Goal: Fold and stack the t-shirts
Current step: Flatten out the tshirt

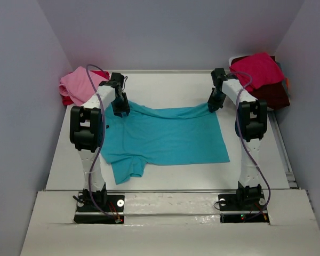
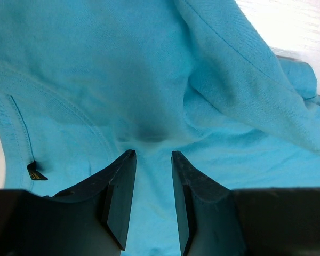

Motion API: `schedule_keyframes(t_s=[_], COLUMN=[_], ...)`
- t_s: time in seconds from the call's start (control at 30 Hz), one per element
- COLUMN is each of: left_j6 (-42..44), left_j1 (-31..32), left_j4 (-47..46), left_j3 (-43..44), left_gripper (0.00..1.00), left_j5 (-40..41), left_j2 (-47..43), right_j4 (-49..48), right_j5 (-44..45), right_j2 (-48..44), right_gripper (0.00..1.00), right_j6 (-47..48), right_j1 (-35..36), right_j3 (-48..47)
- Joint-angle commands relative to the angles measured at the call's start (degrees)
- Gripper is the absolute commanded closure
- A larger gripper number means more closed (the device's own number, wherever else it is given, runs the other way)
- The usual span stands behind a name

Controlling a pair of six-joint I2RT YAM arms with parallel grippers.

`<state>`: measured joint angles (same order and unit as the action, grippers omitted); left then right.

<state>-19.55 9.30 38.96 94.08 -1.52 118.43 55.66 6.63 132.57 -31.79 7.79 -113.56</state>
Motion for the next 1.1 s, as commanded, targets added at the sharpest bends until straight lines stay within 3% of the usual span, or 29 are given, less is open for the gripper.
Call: schedule_keyframes(t_s=[0.0, 0.1, 0.53, 1.07], left_j6=[0.83, 0.83, 0.74, 0.83], left_j1=[0.28, 0.81, 0.81, 0.81], left_j4=[-0.02, -0.11, -0.73, -0.55], left_j3=[-0.92, -1.01, -2.06, -2.68], left_gripper=[0.56, 0.55, 0.56, 0.56], left_j5=[-0.24, -0.24, 0.20, 0.99], left_j2=[-3.65, -3.65, -3.91, -3.82], right_j4=[-1.69, -1.69, 1.38, 3.58], right_j5=[-0.31, -0.57, -2.15, -6.19], right_j2=[0.23, -0.12, 0.05, 9.19], right_gripper=[0.87, 0.93, 0.93, 0.93], right_j6=[-0.64, -0.64, -0.55, -3.36], right_j1=[-0.15, -0.15, -0.15, -1.20], right_j3=[-2.11, -2.37, -11.06, -25.30])
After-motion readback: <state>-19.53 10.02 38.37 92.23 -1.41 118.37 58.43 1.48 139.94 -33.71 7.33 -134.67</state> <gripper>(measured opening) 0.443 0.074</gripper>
